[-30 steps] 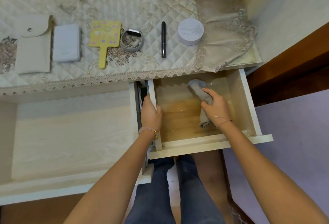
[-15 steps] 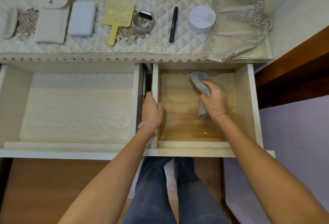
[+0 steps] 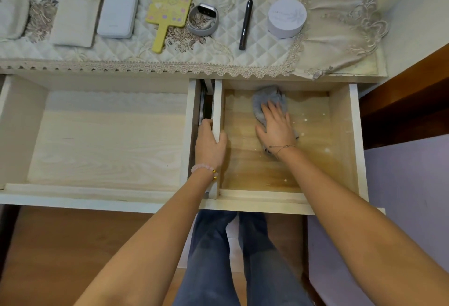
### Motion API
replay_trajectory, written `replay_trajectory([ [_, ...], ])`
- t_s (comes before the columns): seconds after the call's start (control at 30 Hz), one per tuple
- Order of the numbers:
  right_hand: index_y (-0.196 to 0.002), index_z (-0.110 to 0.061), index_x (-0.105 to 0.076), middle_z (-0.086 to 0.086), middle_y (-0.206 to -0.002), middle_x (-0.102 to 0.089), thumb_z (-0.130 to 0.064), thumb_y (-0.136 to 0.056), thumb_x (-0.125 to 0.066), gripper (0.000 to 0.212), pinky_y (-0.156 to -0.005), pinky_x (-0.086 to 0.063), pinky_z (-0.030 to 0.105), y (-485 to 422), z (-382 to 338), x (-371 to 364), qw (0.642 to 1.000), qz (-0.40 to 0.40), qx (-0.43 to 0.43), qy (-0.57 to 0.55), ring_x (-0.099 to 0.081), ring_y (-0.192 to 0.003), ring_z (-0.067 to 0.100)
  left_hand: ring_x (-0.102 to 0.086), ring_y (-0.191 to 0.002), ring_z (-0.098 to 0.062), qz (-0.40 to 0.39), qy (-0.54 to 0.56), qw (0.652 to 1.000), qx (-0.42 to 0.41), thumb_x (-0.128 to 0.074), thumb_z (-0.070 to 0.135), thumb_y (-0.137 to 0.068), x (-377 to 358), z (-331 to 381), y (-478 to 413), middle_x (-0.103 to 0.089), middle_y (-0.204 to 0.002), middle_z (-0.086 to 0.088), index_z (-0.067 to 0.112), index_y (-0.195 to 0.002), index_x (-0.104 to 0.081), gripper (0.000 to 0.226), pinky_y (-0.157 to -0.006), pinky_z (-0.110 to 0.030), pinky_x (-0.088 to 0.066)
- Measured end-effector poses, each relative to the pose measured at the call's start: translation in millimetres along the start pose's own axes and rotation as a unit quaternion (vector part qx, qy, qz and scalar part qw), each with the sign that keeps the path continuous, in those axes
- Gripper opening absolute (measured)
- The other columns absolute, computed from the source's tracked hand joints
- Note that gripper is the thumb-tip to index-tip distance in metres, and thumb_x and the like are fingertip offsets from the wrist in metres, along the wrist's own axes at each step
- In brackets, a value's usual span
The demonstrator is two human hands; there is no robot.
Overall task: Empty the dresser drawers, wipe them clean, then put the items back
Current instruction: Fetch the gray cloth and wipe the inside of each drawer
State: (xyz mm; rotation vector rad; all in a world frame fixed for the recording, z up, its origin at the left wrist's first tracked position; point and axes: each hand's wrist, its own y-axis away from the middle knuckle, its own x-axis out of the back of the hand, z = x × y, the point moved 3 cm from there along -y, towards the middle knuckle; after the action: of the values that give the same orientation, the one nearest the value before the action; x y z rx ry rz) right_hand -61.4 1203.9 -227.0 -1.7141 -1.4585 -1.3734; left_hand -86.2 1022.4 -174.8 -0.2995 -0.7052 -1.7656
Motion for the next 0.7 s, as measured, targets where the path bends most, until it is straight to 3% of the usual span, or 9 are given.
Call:
replay_trajectory([
  [0.2, -0.144, -0.011, -0.03, 0.006, -0.153, -0.025, -0.02, -0.094, -0.044, 0.053, -0.116, -0.005, 0.039, -12, -5, -8, 0.999, 0.048, 0.012, -0.019, -0.015, -0.144, 0.022, -0.054, -0.101, -0.017, 0.005, 0.024, 1.0, -0.006, -0.048, 0.034, -0.093, 0, -1, -1, -0.055, -0.113, -0.004, 0.013, -0.117, -0.046, 0.032, -0.084, -0.031, -0.045],
  [0.3, -0.143, -0.011, -0.033, 0.005, -0.152, -0.03, -0.018, -0.096, -0.042, 0.048, -0.117, -0.005, 0.036, -23, -14, -11, 0.997, 0.045, 0.067, -0.017, -0.018, -0.143, 0.021, -0.054, -0.103, -0.017, 0.007, 0.03, 1.0, -0.005, -0.048, 0.036, -0.093, 0, -3, -2, -0.056, -0.114, -0.004, 0.013, -0.119, -0.046, 0.035, -0.087, -0.034, -0.047],
  [0.5, -0.143, -0.01, -0.033, 0.005, -0.15, -0.032, -0.015, -0.096, -0.039, 0.048, -0.116, -0.002, 0.037, -36, -35, -19, 0.995, 0.065, 0.071, 0.001, -0.021, -0.142, 0.021, -0.055, -0.096, -0.012, 0.02, 0.039, 0.999, -0.019, -0.046, 0.039, -0.094, -3, -9, -4, -0.057, -0.106, 0.0, 0.017, -0.114, -0.048, 0.029, -0.08, -0.027, -0.046],
  [0.6, -0.142, -0.009, -0.035, 0.005, -0.15, -0.033, -0.011, -0.095, -0.039, 0.047, -0.117, -0.005, 0.037, -39, -48, -24, 0.992, 0.044, 0.119, -0.009, -0.021, -0.142, 0.021, -0.055, -0.094, -0.01, 0.025, 0.04, 0.999, -0.015, -0.043, 0.04, -0.095, -4, -10, -4, -0.057, -0.104, 0.001, 0.018, -0.112, -0.049, 0.029, -0.078, -0.026, -0.045],
  [0.7, -0.141, -0.009, -0.036, 0.005, -0.15, -0.032, -0.009, -0.095, -0.037, 0.046, -0.117, -0.007, 0.037, -42, -57, -25, 0.99, 0.038, 0.137, -0.005, -0.022, -0.142, 0.02, -0.053, -0.092, -0.01, 0.028, 0.019, 0.999, -0.013, -0.041, 0.039, -0.096, -5, -10, -5, -0.057, -0.107, 0.001, 0.017, -0.114, -0.049, 0.03, -0.07, -0.017, -0.038],
])
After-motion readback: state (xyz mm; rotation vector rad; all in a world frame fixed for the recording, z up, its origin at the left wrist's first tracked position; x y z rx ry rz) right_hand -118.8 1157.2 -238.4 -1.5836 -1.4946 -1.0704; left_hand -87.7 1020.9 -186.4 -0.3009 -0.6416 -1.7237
